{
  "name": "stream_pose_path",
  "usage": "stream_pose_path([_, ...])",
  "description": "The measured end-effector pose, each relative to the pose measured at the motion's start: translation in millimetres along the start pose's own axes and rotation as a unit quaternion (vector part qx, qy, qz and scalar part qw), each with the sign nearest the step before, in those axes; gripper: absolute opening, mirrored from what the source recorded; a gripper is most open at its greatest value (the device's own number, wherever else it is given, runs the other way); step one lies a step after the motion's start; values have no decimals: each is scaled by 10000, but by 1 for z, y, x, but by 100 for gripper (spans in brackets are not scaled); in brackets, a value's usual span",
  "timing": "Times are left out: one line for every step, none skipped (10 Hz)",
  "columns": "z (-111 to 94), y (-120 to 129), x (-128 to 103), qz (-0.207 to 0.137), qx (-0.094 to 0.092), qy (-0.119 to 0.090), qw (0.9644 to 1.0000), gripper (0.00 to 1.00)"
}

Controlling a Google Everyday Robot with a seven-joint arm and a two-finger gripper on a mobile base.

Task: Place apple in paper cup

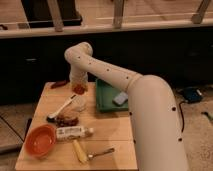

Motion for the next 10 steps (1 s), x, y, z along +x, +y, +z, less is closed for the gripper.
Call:
stream_pose_path([0, 0, 0, -6, 1, -10, 10000, 20])
stream_pose_path([0, 0, 0, -12, 3, -11, 10000, 20])
stream_pose_path([0, -1, 1, -24, 9, -17, 10000, 20])
stream_pose_path([0, -1, 1, -36, 13, -21, 10000, 24])
stream_pose_path([0, -1, 1, -43, 17, -24, 10000, 26])
stream_pose_path([0, -2, 1, -53, 21, -24, 10000, 26])
stream_pose_path([0, -3, 1, -63, 21, -35, 10000, 26])
stream_pose_path([0, -3, 1, -75, 21, -41, 10000, 26])
stream_pose_path([0, -4, 1, -83, 24, -42, 10000, 26])
stream_pose_path([0, -4, 1, -88, 22, -46, 9999, 26])
